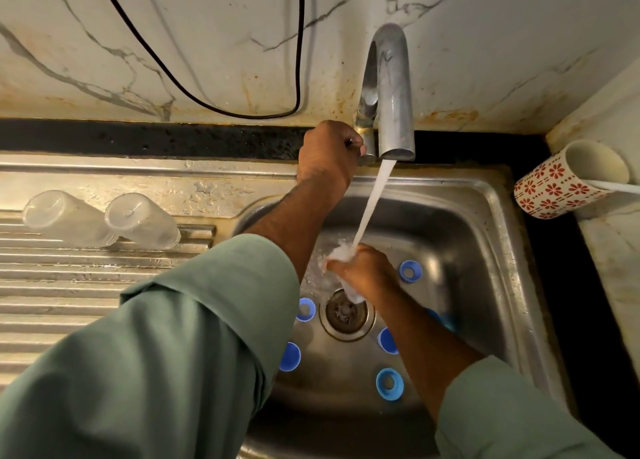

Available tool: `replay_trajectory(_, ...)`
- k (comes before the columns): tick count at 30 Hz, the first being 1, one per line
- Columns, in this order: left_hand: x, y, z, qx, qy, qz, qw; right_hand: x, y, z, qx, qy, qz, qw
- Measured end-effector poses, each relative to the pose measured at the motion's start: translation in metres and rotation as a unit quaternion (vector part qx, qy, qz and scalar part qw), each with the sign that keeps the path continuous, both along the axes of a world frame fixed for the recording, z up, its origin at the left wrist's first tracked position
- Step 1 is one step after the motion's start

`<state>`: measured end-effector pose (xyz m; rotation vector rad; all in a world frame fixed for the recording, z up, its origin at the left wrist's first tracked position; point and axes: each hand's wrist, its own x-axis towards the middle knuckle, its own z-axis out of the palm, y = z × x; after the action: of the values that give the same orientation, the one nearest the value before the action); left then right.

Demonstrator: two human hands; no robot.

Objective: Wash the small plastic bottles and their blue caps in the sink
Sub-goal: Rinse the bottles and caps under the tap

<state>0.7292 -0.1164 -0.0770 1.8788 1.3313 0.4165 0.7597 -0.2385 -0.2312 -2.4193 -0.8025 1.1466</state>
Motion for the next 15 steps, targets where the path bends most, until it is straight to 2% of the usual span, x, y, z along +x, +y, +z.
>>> replay_trajectory(1, 0.000, 0.000, 0.000, 0.002, 0.000, 0.000, 1.000, 0.002, 0.000, -0.001, -0.040, -0.111, 0.122, 0.985)
replay_trajectory(3, 0.000, 0.000, 0.000, 0.007, -0.002, 0.002, 1.000, 0.008, -0.001, -0.001, -0.080, -0.262, 0.335, 0.902)
replay_trajectory(6, -0.001, -0.001, 0.001, 0.016, 0.003, 0.001, 1.000, 0.016, -0.004, 0.006, -0.094, -0.361, 0.530, 0.761)
replay_trajectory(8, -0.001, -0.001, 0.001, 0.021, 0.004, 0.002, 1.000, 0.021, -0.003, 0.011, -0.090, -0.368, 0.589, 0.714)
replay_trajectory(9, -0.001, -0.001, 0.000, 0.024, 0.006, 0.002, 1.000, 0.024, -0.002, 0.012, -0.069, -0.351, 0.600, 0.715)
replay_trajectory(10, 0.000, 0.000, 0.000, 0.026, 0.008, 0.001, 1.000, 0.028, -0.002, 0.011, -0.033, -0.326, 0.593, 0.735)
replay_trajectory(11, 0.000, 0.000, -0.001, 0.027, 0.010, -0.001, 1.000, 0.032, -0.005, 0.008, 0.016, -0.292, 0.559, 0.776)
replay_trajectory(13, -0.001, 0.001, -0.001, 0.028, 0.009, -0.004, 1.000, 0.034, -0.016, -0.002, 0.136, -0.163, 0.400, 0.891)
replay_trajectory(14, -0.001, 0.001, -0.001, 0.030, 0.010, -0.006, 0.999, 0.031, -0.023, -0.006, 0.197, -0.067, 0.295, 0.932)
replay_trajectory(15, -0.001, 0.001, -0.001, 0.031, 0.012, -0.007, 0.999, 0.025, -0.030, -0.009, 0.242, 0.026, 0.190, 0.951)
